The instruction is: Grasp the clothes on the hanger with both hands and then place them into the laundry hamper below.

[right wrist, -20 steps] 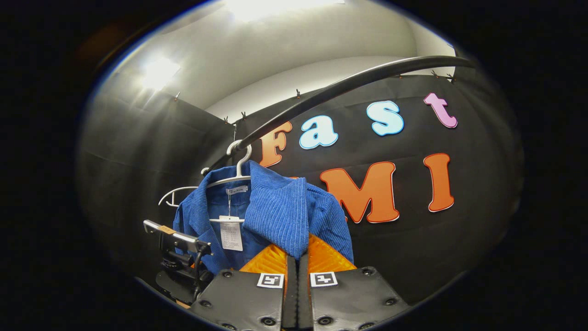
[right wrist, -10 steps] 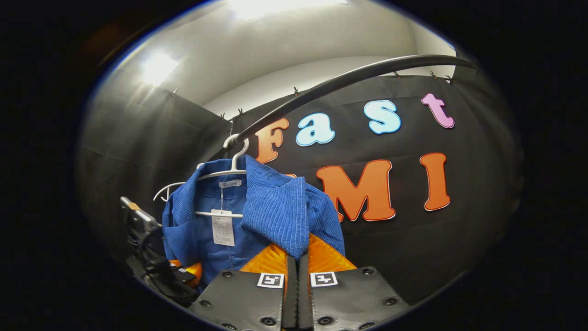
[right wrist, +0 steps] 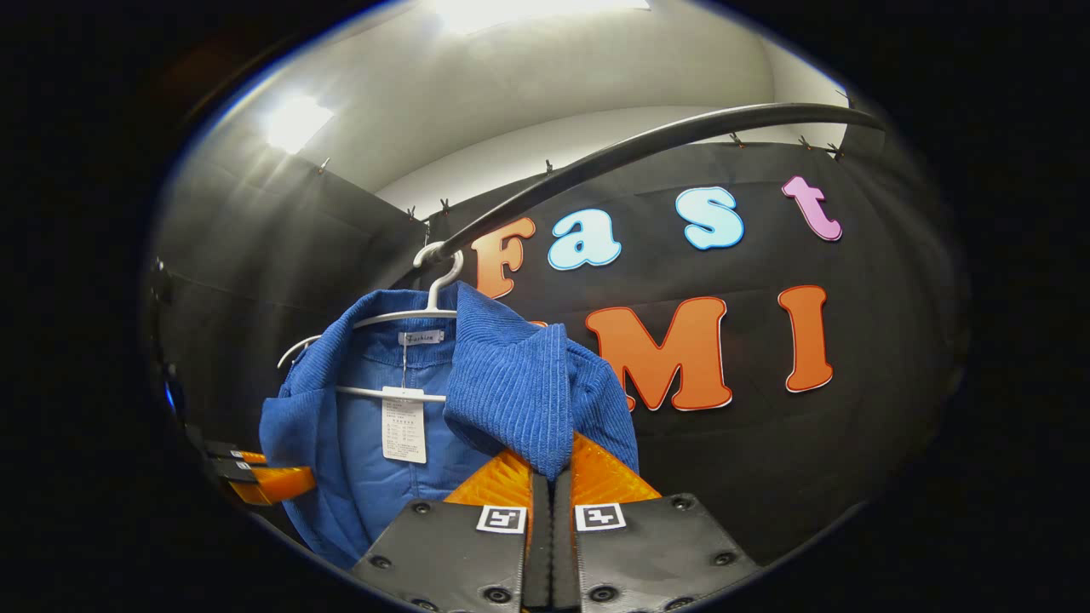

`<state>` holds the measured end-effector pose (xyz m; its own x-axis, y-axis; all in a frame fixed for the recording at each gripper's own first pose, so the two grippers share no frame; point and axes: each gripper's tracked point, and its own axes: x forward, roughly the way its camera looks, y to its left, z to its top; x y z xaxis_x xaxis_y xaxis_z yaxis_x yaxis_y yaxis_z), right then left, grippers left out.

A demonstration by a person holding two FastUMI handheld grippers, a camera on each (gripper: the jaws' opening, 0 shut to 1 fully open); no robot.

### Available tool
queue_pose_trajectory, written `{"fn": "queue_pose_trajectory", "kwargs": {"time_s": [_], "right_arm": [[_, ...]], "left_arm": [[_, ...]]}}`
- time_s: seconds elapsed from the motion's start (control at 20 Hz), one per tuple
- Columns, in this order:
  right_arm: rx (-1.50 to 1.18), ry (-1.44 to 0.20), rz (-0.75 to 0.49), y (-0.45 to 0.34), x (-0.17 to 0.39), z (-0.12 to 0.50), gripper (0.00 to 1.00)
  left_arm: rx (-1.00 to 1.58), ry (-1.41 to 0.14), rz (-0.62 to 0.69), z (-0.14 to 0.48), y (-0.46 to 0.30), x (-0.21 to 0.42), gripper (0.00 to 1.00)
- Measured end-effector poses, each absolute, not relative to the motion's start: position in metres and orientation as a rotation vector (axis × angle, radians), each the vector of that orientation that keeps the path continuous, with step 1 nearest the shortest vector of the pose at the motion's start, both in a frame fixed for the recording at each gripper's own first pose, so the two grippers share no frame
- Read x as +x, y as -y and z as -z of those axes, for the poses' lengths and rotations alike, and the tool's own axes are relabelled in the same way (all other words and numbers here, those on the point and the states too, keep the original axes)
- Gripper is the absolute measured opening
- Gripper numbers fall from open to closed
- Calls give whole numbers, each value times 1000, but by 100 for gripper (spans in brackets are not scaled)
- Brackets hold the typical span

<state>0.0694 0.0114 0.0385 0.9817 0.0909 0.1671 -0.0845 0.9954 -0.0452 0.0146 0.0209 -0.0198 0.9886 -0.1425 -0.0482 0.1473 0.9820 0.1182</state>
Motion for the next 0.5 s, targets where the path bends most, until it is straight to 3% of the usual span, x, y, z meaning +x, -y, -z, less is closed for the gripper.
{"fn": "queue_pose_trajectory", "kwargs": {"time_s": [0.05,0.1,0.15,0.25,0.5], "right_arm": [[-36,172,-90,-14,69,-39,7],[-34,174,-92,-15,68,-40,7],[-34,175,-94,-16,66,-40,7],[-37,181,-93,-17,65,-42,7],[-42,201,-57,-10,61,-45,8]], "left_arm": [[130,-14,137,6,-24,11,12],[143,-4,131,-2,-29,11,5],[156,-7,123,-6,-30,11,8],[171,6,109,-15,-35,14,0],[243,92,56,-73,-48,18,0]]}}
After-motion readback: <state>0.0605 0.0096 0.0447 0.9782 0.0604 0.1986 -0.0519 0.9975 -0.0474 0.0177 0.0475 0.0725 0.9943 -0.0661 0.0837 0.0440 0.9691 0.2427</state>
